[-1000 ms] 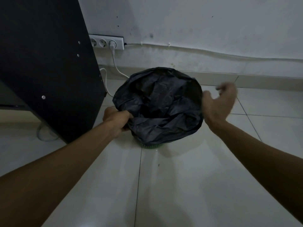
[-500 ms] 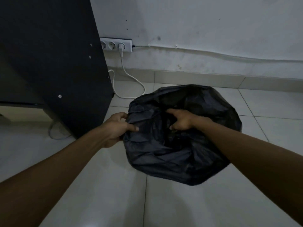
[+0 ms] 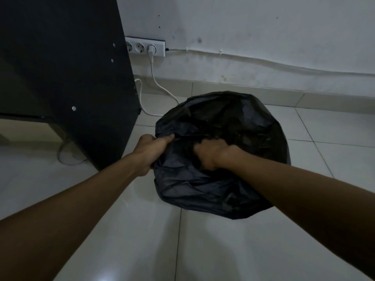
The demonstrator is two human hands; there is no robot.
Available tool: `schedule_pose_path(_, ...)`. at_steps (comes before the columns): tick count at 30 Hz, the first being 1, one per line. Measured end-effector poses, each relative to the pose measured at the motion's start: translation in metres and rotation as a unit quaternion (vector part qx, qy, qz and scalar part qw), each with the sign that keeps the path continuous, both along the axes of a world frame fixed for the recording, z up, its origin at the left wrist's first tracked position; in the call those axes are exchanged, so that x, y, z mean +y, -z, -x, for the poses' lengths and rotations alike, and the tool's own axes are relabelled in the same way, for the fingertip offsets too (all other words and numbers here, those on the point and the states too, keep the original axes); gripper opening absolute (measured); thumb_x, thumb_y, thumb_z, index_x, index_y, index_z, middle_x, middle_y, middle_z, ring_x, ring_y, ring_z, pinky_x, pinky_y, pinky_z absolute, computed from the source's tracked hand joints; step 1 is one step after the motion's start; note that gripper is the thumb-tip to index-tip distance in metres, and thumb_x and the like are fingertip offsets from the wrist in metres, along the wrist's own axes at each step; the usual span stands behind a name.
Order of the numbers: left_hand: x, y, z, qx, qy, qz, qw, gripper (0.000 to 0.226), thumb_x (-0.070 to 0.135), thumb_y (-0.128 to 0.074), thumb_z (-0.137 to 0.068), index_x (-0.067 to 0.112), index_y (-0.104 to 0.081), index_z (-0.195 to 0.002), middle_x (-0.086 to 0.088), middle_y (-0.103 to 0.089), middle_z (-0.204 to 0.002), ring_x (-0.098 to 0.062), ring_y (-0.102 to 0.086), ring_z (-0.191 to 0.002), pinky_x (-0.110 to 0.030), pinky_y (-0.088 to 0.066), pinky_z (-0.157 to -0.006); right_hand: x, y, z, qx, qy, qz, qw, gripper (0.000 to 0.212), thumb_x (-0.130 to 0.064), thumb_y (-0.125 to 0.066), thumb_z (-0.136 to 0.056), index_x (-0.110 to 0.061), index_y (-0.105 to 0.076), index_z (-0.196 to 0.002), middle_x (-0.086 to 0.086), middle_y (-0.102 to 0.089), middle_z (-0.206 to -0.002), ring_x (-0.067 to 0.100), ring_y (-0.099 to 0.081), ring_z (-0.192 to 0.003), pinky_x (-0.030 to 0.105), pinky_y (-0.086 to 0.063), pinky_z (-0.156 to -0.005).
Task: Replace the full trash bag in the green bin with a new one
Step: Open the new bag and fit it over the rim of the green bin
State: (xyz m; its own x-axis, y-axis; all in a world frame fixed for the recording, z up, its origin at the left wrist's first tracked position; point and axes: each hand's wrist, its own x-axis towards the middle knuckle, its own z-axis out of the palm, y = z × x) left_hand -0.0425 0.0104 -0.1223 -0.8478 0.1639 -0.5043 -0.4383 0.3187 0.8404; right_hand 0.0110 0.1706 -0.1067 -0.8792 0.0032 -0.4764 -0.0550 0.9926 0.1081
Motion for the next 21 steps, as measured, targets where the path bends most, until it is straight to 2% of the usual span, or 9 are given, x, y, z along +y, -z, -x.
schedule_pose_path(3,0.005,-0.002,-0.004,-0.012,-0.030,-0.004,0.999,0.049,0.048,-0.055,-0.091,0.008,-0.058,-0.120,-0.010,-0.066,-0.106,-0.026,-0.063,-0.085,-0.028,-0.051,-0.057,0.014,0.022,-0.017,-0.193,0.058,-0.034,0.979,0.029,-0.014,-0.047,-0.097,0.006,-0.058,-0.114,0.015,-0.051,-0.124,0.029,-0.050,-0.115,0.035,-0.031,-0.112)
schedule_pose_path(6,0.012,-0.004,-0.008,0.012,0.018,0.005,1.000,0.042,0.041,-0.063,-0.088,0.007,-0.059,-0.112,-0.010,-0.067,-0.105,-0.024,-0.065,-0.086,-0.029,-0.054,-0.061,0.017,0.028,-0.021,-0.261,0.064,-0.058,0.962,0.021,-0.004,-0.042,-0.094,-0.002,-0.054,-0.077,0.012,-0.051,-0.101,0.023,-0.050,-0.097,0.029,-0.039,-0.093)
schedule_pose_path(8,0.014,-0.006,-0.010,0.035,0.056,0.024,0.998,0.037,0.028,-0.071,-0.083,0.007,-0.058,-0.110,-0.010,-0.066,-0.103,-0.024,-0.066,-0.088,-0.031,-0.056,-0.067,0.011,0.031,-0.014,-0.229,0.058,-0.026,0.971,0.021,-0.007,-0.043,-0.096,0.004,-0.056,-0.108,0.015,-0.053,-0.119,0.028,-0.052,-0.112,0.034,-0.041,-0.094)
schedule_pose_path(9,0.014,-0.006,-0.010,0.044,0.072,0.030,0.996,0.036,0.019,-0.073,-0.079,0.006,-0.058,-0.109,-0.011,-0.066,-0.102,-0.025,-0.065,-0.088,-0.031,-0.057,-0.068,0.010,0.033,-0.010,-0.197,0.057,0.003,0.979,0.035,-0.013,-0.047,-0.096,0.003,-0.049,-0.127,0.017,-0.050,-0.133,0.031,-0.051,-0.120,0.037,-0.043,-0.098)
schedule_pose_path(11,0.013,-0.007,-0.011,0.060,0.101,0.034,0.993,0.032,0.003,-0.071,-0.073,0.003,-0.060,-0.103,-0.014,-0.066,-0.100,-0.026,-0.065,-0.087,-0.031,-0.057,-0.067,0.007,0.035,-0.001,-0.136,0.071,0.049,0.987,0.057,-0.029,-0.055,-0.095,-0.008,-0.036,-0.143,0.017,-0.040,-0.144,0.033,-0.046,-0.128,0.040,-0.041,-0.104)
schedule_pose_path(14,0.009,-0.013,-0.017,0.066,0.158,0.028,0.985,0.028,-0.006,-0.069,-0.071,0.007,-0.061,-0.094,-0.013,-0.066,-0.095,-0.027,-0.064,-0.086,-0.032,-0.057,-0.069,0.003,0.037,0.005,-0.115,0.073,0.070,0.988,0.065,-0.038,-0.059,-0.091,-0.014,-0.033,-0.146,0.015,-0.037,-0.145,0.034,-0.043,-0.130,0.040,-0.040,-0.104)
schedule_pose_path(17,0.001,-0.017,-0.021,0.047,0.228,0.036,0.972,0.040,-0.006,-0.071,-0.068,0.006,-0.061,-0.105,-0.016,-0.067,-0.100,-0.031,-0.066,-0.093,-0.040,-0.059,-0.079,0.001,0.043,-0.004,-0.158,0.059,0.008,0.986,0.049,-0.027,-0.055,-0.089,-0.009,-0.048,-0.134,0.015,-0.044,-0.143,0.032,-0.045,-0.128,0.038,-0.042,-0.101)
schedule_pose_path(19,0.000,-0.018,-0.025,0.033,0.257,0.034,0.965,0.048,-0.005,-0.073,-0.067,0.008,-0.060,-0.111,-0.015,-0.067,-0.102,-0.032,-0.066,-0.095,-0.041,-0.059,-0.080,0.001,0.057,-0.012,-0.200,0.052,-0.062,0.976,0.055,-0.021,-0.050,-0.088,-0.009,-0.040,-0.141,0.018,-0.031,-0.151,0.037,-0.032,-0.137,0.051,-0.033,-0.108)
schedule_pose_path(21,0.004,-0.021,-0.030,0.031,0.267,0.029,0.963,0.046,-0.004,-0.072,-0.070,0.008,-0.059,-0.112,-0.014,-0.067,-0.099,-0.030,-0.066,-0.092,-0.037,-0.059,-0.074,0.000,0.068,-0.016,-0.233,0.063,-0.114,0.964,0.069,-0.016,-0.047,-0.091,-0.014,-0.018,-0.153,0.017,-0.005,-0.160,0.044,-0.005,-0.145,0.068,-0.018,-0.108)
